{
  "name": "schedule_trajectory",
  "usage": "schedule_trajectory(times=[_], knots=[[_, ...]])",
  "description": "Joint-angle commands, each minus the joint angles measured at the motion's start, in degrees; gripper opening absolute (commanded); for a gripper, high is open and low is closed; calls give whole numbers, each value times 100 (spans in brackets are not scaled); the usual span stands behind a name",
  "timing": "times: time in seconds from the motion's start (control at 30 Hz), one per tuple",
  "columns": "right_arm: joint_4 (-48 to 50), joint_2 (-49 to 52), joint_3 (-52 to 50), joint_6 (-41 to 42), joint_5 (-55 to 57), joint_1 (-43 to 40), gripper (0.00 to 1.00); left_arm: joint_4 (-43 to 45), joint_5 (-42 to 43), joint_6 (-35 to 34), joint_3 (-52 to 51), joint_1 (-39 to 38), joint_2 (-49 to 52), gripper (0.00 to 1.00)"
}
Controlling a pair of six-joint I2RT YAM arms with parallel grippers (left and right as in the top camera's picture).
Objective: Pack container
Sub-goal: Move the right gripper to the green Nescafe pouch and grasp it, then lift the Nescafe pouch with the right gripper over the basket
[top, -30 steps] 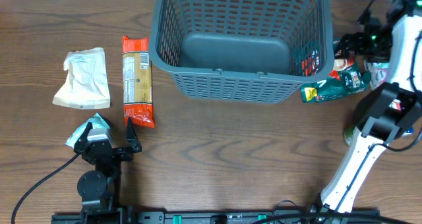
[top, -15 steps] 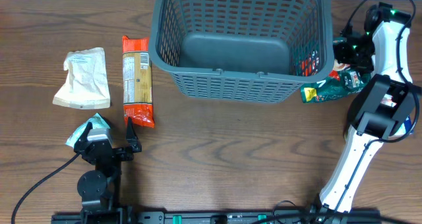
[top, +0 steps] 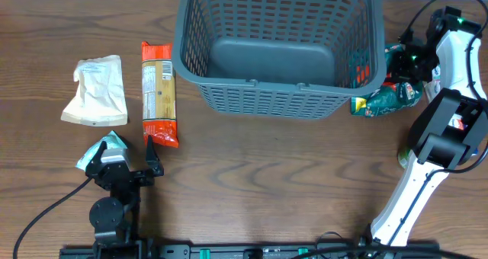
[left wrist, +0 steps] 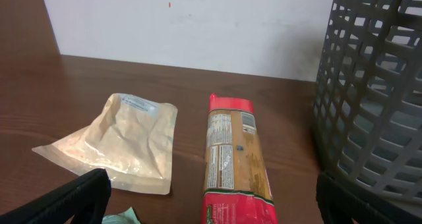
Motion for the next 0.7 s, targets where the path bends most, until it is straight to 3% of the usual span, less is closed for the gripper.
schedule_trajectory(times=[0.0, 0.3, 0.67], knots=[[-181, 697, -457, 28, 153, 7, 1, -197, -50, -72, -101, 17, -9, 99], [-590, 656, 111, 192, -66, -2, 2, -197, -52, -72, -101, 17, -9, 99], [-1569, -44, 2308, 894, 667, -15, 1, -197, -50, -72, -101, 17, -9, 99]])
